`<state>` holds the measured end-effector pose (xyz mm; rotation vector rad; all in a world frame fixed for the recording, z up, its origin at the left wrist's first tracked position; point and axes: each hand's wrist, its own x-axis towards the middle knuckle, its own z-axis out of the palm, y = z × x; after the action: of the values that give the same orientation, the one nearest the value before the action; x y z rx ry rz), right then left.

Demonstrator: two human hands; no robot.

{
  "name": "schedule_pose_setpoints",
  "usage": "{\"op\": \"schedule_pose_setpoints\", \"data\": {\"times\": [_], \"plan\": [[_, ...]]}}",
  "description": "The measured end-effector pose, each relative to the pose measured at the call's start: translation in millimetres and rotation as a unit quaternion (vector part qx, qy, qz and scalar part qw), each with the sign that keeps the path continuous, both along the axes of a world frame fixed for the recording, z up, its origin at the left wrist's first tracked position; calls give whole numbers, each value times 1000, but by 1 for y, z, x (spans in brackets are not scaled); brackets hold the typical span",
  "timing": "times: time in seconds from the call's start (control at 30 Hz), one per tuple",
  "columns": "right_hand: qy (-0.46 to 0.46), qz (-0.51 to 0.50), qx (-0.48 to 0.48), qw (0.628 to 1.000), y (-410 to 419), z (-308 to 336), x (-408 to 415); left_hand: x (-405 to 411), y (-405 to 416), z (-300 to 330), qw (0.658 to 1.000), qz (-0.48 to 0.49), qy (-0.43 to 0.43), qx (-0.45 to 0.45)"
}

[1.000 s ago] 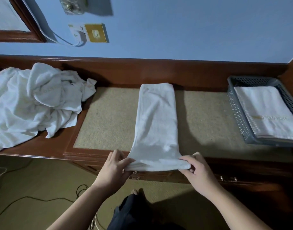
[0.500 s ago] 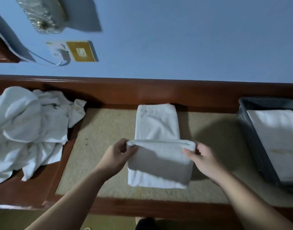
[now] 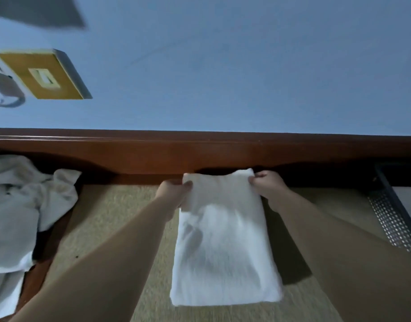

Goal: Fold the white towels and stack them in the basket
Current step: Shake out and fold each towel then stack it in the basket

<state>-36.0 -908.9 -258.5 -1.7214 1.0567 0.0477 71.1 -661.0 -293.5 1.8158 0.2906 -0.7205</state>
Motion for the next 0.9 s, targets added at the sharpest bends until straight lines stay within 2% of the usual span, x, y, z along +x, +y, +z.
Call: {"op": "schedule_pose_setpoints", "data": {"times": [0.1,0.23,0.3,0.37,0.4,0.47,0.53,0.6,0.7,0.83,0.9], "plan": [[8,-54,-9,998,-2,-30,9,8,-6,-26,998,58,-7,14],[5,-104,-24,994,-2,-46,15,11,-15,-25,996,88,-23,19],[36,-98,-97,990,4,-39,13,1,-17,-11,992,58,-64,92],[46,-103,-226,967,21,-25,5,-21,-21,6,963,-21,-157,217],[9,-79,-293,953,36,-18,-1,-37,-24,16,937,-70,-222,260],[-65,65,-364,927,67,-20,-14,-66,-32,22,873,-197,-329,301],[-14,223,-369,902,79,-42,-27,-77,-34,8,836,-308,-324,318],[44,291,-397,869,66,-69,-40,-74,-31,-11,828,-354,-295,319],[43,313,-446,837,46,-90,-43,-67,-33,-31,824,-355,-310,314],[51,296,-427,853,49,-88,-39,-64,-40,-37,815,-358,-306,339],[91,316,-368,869,46,-74,-34,-62,-40,-29,808,-373,-296,347]]}}
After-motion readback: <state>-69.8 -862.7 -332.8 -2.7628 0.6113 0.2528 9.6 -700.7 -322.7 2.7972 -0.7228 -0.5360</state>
